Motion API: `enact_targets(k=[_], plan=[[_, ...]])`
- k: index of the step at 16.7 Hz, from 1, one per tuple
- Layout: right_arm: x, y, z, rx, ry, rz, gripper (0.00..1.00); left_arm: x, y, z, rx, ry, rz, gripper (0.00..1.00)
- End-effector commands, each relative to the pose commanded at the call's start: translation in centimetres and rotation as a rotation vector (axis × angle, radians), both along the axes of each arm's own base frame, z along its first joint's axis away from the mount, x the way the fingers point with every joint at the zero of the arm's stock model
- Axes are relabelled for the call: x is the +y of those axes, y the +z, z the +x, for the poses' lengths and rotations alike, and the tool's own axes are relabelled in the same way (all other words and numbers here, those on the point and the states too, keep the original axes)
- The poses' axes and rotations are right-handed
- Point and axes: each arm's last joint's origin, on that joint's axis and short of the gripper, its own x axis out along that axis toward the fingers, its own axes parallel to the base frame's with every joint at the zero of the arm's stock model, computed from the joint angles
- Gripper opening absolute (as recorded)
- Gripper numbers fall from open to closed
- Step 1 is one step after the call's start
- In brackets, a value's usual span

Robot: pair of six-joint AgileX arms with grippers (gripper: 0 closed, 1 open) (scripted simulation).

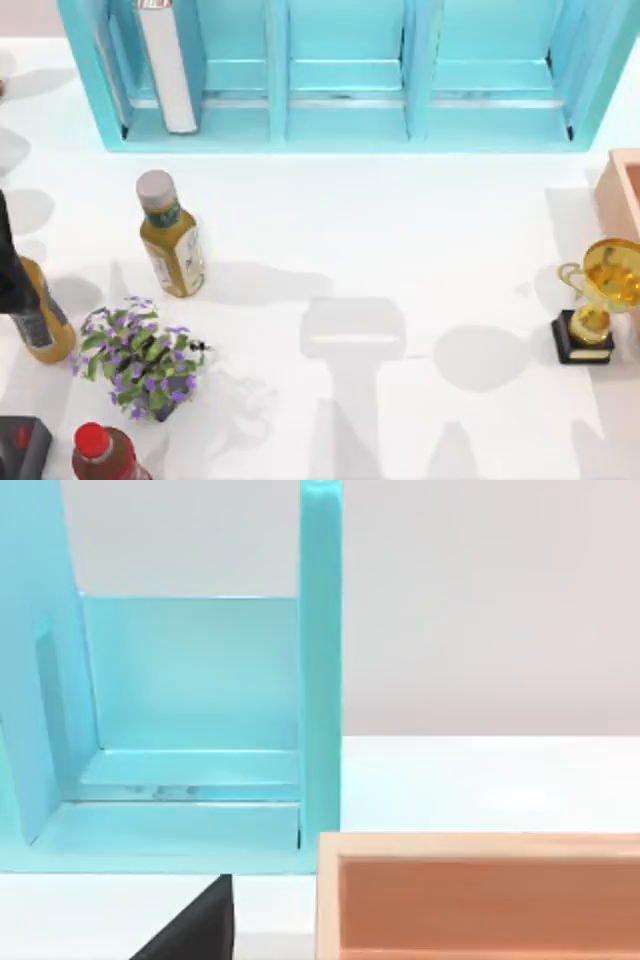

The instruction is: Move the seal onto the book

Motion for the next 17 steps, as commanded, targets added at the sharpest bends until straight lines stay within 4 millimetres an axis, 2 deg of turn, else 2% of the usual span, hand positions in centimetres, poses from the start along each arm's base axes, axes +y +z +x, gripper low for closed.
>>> enact_targets(k=[3,6,9,12,15,17], plan=[[0.0,0.0,0.0,0.000,0.000,0.000,1.00,-0.9,1.8,3.9,0.089,-0.007,0.004,1.00],[0.0,0.0,0.0,0.000,0.000,0.000,1.00,-2.6,1.7,9.4,0.202,-0.018,0.020,1.00],[0.0,0.0,0.0,0.000,0.000,0.000,1.00,-4.8,0.4,14.6,0.272,-0.031,0.035,1.00],[0.0,0.0,0.0,0.000,0.000,0.000,1.00,-6.9,-1.5,18.9,0.303,-0.037,0.039,1.00],[0.0,0.0,0.0,0.000,0.000,0.000,1.00,-8.6,-3.9,22.0,0.328,-0.034,0.036,1.00],[0.0,0.0,0.0,0.000,0.000,0.000,1.00,-9.4,-5.2,23.2,0.338,-0.032,0.032,1.00]])
